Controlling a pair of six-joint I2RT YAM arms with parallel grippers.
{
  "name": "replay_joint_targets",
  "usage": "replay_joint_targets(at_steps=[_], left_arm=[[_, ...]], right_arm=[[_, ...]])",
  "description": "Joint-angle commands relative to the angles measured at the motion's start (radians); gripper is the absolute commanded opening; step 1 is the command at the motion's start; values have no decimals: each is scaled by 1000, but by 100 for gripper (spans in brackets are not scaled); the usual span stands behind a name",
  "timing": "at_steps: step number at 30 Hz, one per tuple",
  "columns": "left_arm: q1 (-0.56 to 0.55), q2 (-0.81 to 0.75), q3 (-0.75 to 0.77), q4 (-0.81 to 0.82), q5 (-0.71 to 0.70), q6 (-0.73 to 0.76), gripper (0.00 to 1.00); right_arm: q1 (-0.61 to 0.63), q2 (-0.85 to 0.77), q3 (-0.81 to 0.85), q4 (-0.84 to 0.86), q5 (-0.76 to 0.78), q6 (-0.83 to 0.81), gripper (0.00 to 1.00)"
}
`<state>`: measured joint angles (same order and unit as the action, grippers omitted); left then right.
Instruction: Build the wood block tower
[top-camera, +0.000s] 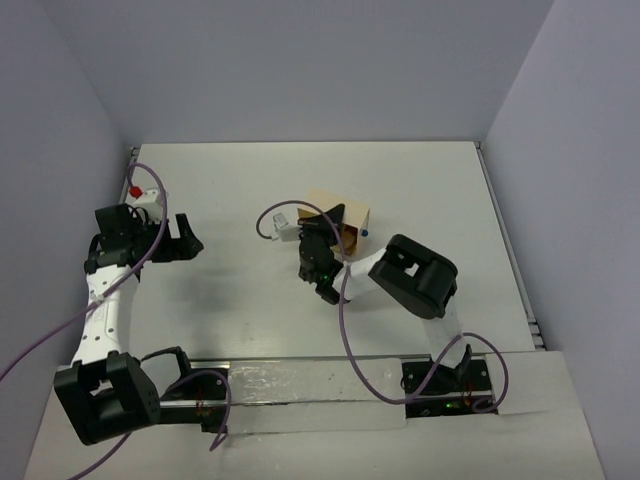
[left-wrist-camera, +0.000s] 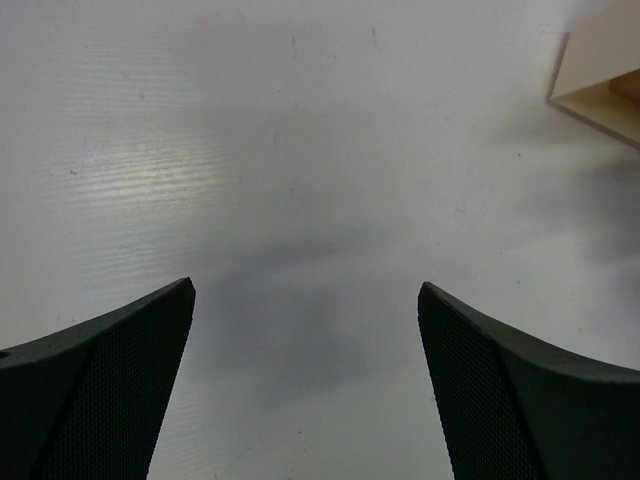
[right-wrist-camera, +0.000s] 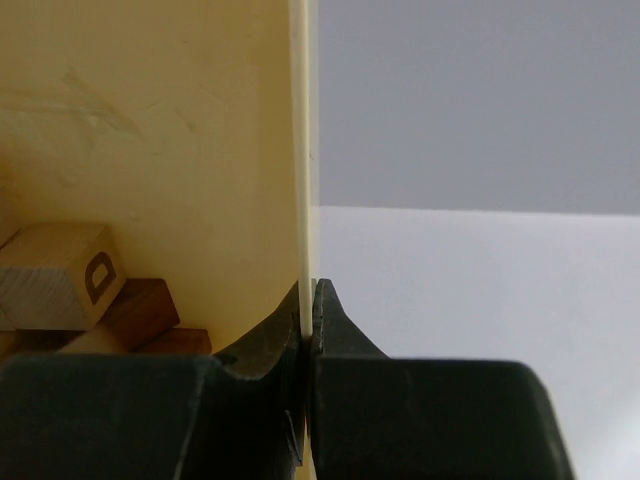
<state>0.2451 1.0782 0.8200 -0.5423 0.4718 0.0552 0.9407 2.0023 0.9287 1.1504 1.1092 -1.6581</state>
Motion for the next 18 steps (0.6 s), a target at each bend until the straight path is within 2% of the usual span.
replay_joint_targets(at_steps=[1,10,18], left_arm=[[12,-41,38,1,53,26,99],[13,-41,36,2,57,26,99],[16,-50,39,-4,59,29,99]], right_arm=[[37,-9,40,616,24,-134,0],[113,1,44,615,-41,-227,0],[106,73,134,617,-78,-293,0]])
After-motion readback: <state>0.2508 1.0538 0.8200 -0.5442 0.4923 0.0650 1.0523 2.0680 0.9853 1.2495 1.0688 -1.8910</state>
